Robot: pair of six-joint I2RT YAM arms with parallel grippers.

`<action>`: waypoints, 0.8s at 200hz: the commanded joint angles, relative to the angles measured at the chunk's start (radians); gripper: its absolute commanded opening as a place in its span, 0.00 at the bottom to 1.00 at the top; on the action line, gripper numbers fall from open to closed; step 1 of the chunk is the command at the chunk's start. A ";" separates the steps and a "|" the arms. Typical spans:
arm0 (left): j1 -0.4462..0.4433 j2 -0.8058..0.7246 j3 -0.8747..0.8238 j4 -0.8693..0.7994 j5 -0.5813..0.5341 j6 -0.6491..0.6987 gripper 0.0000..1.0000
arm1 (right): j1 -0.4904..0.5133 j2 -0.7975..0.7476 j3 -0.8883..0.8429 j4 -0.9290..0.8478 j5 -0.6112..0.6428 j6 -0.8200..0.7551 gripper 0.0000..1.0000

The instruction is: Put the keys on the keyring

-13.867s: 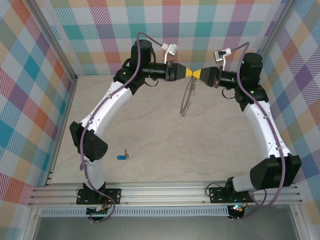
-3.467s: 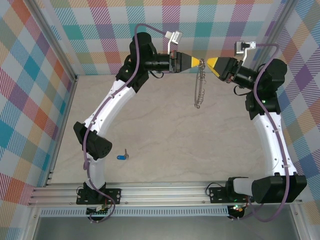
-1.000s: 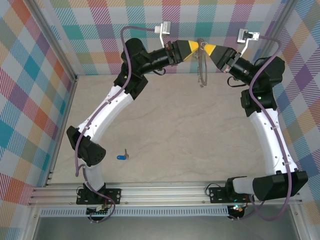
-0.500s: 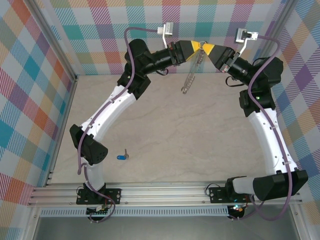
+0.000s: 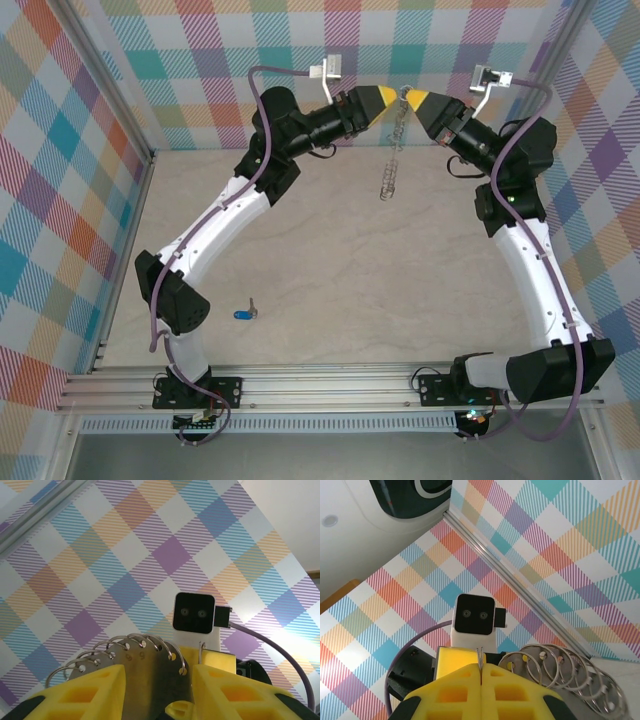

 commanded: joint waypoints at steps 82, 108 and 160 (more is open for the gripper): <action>-0.014 -0.014 0.033 0.098 0.003 -0.032 0.38 | 0.006 0.003 -0.005 0.090 0.014 0.044 0.00; -0.014 -0.004 0.043 0.103 0.005 -0.036 0.38 | 0.007 0.006 -0.009 0.090 0.010 0.050 0.00; -0.019 0.027 0.082 0.103 0.011 -0.045 0.38 | 0.015 0.013 -0.012 0.096 0.011 0.054 0.00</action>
